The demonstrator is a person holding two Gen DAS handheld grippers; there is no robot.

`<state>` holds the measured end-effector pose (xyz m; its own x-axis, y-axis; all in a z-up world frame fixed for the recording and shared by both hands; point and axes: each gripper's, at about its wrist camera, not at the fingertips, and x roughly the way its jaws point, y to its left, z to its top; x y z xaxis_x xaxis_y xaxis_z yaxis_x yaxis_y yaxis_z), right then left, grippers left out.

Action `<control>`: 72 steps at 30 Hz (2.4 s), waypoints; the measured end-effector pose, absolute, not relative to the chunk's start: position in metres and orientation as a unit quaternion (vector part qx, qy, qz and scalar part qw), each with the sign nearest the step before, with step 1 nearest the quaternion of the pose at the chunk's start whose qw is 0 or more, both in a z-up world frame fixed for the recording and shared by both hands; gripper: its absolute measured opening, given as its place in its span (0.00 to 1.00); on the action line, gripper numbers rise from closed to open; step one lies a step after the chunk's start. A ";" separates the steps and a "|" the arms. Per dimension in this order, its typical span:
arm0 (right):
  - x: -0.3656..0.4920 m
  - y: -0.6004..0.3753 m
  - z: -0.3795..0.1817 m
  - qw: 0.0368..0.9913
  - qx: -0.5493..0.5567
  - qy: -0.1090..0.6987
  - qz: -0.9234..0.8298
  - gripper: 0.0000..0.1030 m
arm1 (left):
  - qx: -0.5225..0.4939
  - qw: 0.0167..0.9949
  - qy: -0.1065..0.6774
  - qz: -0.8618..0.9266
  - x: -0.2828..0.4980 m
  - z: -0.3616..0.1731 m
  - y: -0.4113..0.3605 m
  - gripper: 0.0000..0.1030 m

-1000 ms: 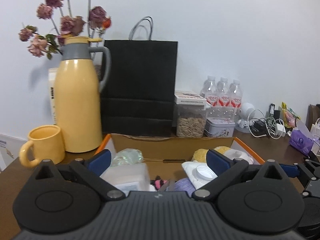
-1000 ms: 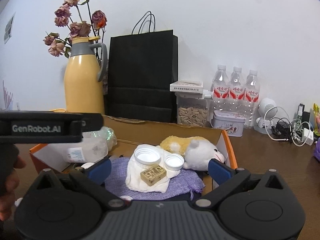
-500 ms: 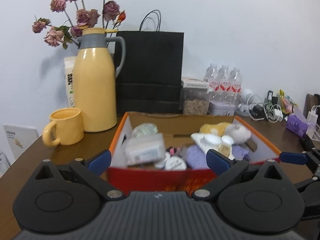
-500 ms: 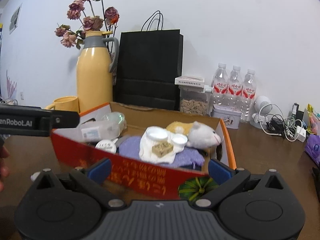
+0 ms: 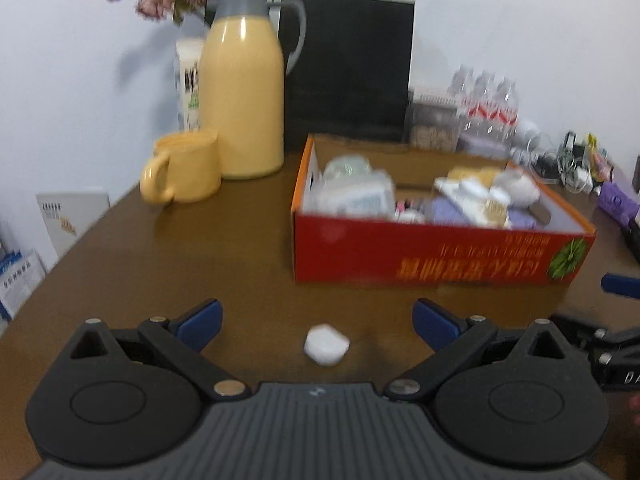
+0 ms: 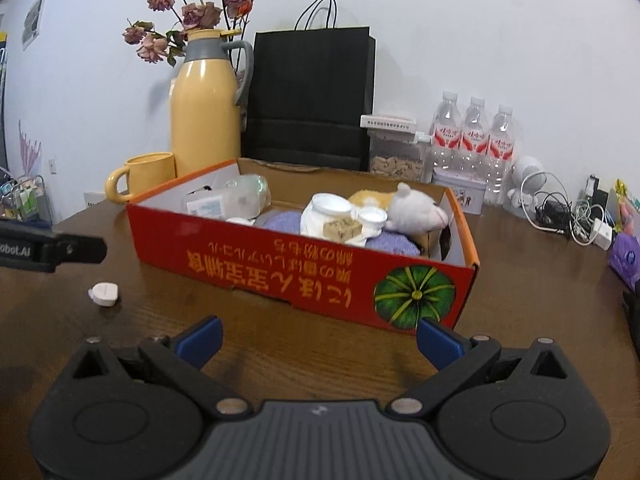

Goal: Organize objects
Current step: 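Grasp the small white cap on the table with the left gripper, then lower the white cap into the box and open the left gripper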

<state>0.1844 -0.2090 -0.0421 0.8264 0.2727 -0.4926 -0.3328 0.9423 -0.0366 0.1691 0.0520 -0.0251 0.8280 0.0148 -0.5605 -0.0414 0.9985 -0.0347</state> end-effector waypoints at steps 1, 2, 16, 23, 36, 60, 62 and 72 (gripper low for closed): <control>0.185 -0.209 -0.043 0.953 -0.059 0.250 0.158 1.00 | -0.022 0.953 0.303 0.016 0.170 -0.030 0.052 1.00; 0.185 -0.209 -0.045 0.953 -0.058 0.252 0.158 1.00 | -0.020 0.950 0.310 0.016 0.172 -0.033 0.052 1.00; 0.189 -0.211 -0.054 0.950 -0.048 0.266 0.157 1.00 | -0.025 0.933 0.356 0.037 0.197 -0.060 0.050 1.00; 0.191 -0.213 -0.055 0.949 -0.038 0.271 0.154 1.00 | -0.007 0.940 0.339 0.029 0.196 -0.057 0.043 0.49; 0.189 -0.210 -0.056 0.945 -0.036 0.274 0.173 1.00 | -0.009 0.955 0.295 -0.005 0.183 -0.043 0.026 0.29; 0.229 -0.202 -0.021 0.962 -0.027 0.226 0.154 1.00 | -0.016 0.973 0.216 -0.075 0.235 0.007 -0.023 0.29; 0.237 -0.203 -0.015 0.964 -0.024 0.219 0.150 1.00 | -0.018 0.975 0.210 -0.075 0.243 0.011 -0.025 0.29; 0.270 -0.211 -0.008 0.972 -0.007 0.202 0.123 1.00 | -0.023 0.977 0.199 -0.075 0.282 0.013 -0.028 0.29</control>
<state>0.2697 -0.2108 -0.0081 0.8885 0.2354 -0.3939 -0.2414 0.9698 0.0350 0.2816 -0.0283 0.0126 0.9092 -0.1567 -0.3857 0.1380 0.9875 -0.0759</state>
